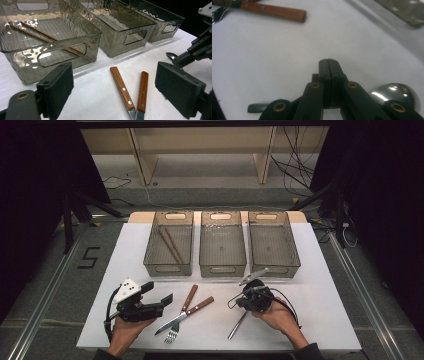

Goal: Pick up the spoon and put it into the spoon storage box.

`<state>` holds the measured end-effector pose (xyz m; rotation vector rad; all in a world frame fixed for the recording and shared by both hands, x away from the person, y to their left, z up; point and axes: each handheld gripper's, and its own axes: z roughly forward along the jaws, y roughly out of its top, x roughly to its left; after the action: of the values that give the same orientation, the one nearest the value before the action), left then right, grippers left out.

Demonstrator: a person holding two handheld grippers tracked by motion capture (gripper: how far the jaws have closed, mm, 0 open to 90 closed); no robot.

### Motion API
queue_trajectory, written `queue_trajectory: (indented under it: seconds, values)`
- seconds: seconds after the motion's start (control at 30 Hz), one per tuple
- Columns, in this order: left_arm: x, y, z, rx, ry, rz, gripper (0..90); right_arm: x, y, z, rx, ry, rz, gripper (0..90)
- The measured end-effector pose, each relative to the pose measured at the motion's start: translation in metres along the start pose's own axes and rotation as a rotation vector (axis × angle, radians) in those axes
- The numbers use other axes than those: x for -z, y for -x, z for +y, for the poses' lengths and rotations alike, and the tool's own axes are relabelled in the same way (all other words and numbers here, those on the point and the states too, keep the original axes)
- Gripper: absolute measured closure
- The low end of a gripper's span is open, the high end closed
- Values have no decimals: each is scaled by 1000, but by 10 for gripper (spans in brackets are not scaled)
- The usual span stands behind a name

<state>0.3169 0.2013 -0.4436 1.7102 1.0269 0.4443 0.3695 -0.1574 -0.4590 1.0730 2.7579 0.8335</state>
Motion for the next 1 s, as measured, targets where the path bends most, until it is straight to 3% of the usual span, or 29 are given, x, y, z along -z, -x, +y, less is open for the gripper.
queue_trajectory:
  seconds: [0.13,0.27,0.57,1.0]
  values:
    - [0,0,0,6,3,6,149,-5,-11,-1,44,-33,33,900]
    - [0,0,0,2,1,5,148,-9,-18,-4,56,-47,48,900]
    - [0,1,1,-13,-3,2,149,-9,-26,-12,63,-67,52,900]
    - [1,0,0,-7,4,4,148,-3,-26,-20,54,-92,41,900]
